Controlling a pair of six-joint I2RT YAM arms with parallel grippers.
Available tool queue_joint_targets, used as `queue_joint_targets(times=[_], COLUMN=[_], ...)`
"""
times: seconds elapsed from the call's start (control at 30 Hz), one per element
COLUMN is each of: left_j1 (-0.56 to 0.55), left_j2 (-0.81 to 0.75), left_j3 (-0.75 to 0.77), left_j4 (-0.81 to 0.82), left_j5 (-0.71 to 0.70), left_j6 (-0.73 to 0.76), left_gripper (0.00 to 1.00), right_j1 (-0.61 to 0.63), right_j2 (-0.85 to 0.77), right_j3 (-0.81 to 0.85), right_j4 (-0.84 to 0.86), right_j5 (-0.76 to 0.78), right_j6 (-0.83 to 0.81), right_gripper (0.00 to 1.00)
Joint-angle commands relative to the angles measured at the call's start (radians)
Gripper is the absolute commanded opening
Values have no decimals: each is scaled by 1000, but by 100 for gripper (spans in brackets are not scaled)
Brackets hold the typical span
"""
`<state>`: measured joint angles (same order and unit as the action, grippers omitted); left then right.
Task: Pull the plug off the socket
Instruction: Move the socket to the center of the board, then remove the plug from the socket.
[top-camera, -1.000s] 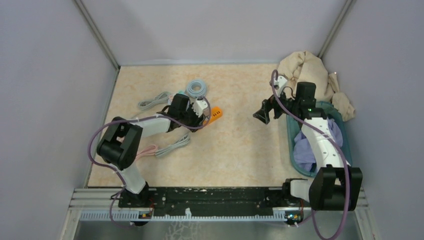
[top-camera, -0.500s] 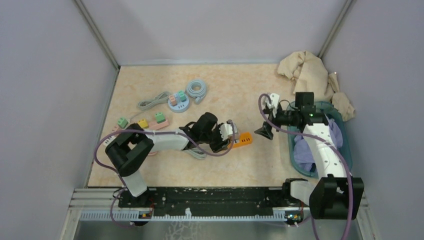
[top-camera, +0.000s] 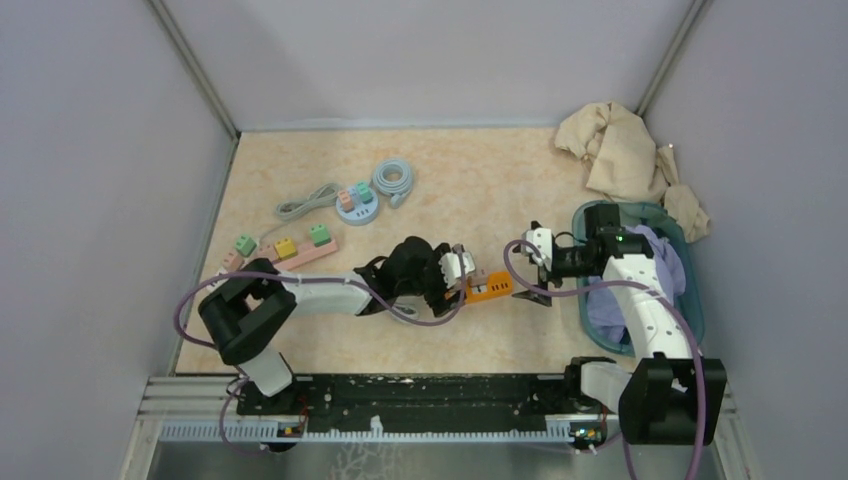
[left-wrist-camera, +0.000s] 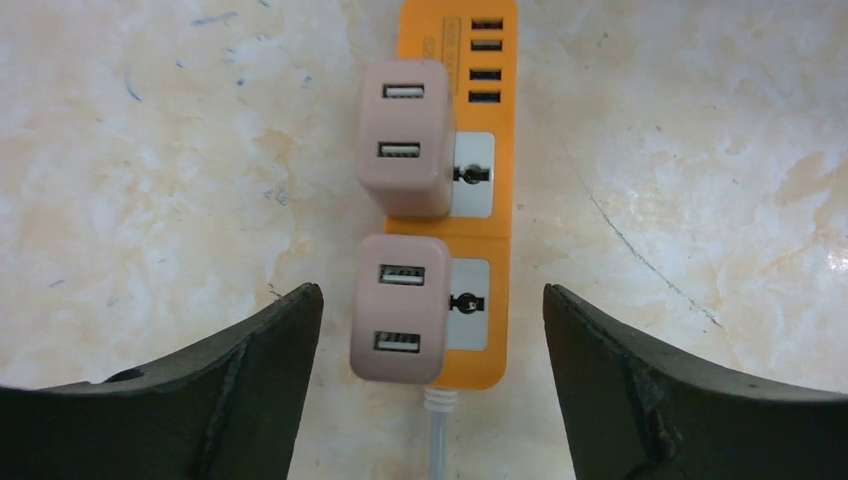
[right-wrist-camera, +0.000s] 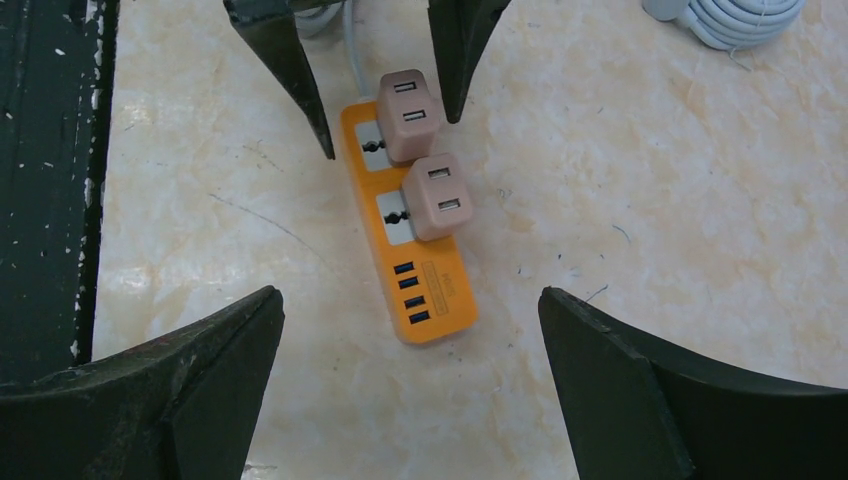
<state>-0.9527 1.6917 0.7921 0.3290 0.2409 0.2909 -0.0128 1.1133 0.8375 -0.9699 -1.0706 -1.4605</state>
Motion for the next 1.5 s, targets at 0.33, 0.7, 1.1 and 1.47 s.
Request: queue_joint_targets(times=[0.33, 0.7, 1.1, 1.47], left_j1=[-6, 8, 12, 24], left_j2=[-413, -619, -632, -483], left_j3=[-131, -327, -449, -418], left_j4=[83, 193, 283, 342], left_j5=[-164, -224, -215, -152], left_j6=[-83, -252, -246, -217], left_gripper=[94, 92, 92, 90], right_j1=[20, 158, 304, 372], right_j2=[18, 112, 261, 408], right_j3=[52, 60, 116, 184], right_j4=[-55, 62, 239, 267], right_j5=[-75, -7, 163, 255], right_j6=[-114, -81, 6, 27], right_gripper=[99, 98, 79, 62])
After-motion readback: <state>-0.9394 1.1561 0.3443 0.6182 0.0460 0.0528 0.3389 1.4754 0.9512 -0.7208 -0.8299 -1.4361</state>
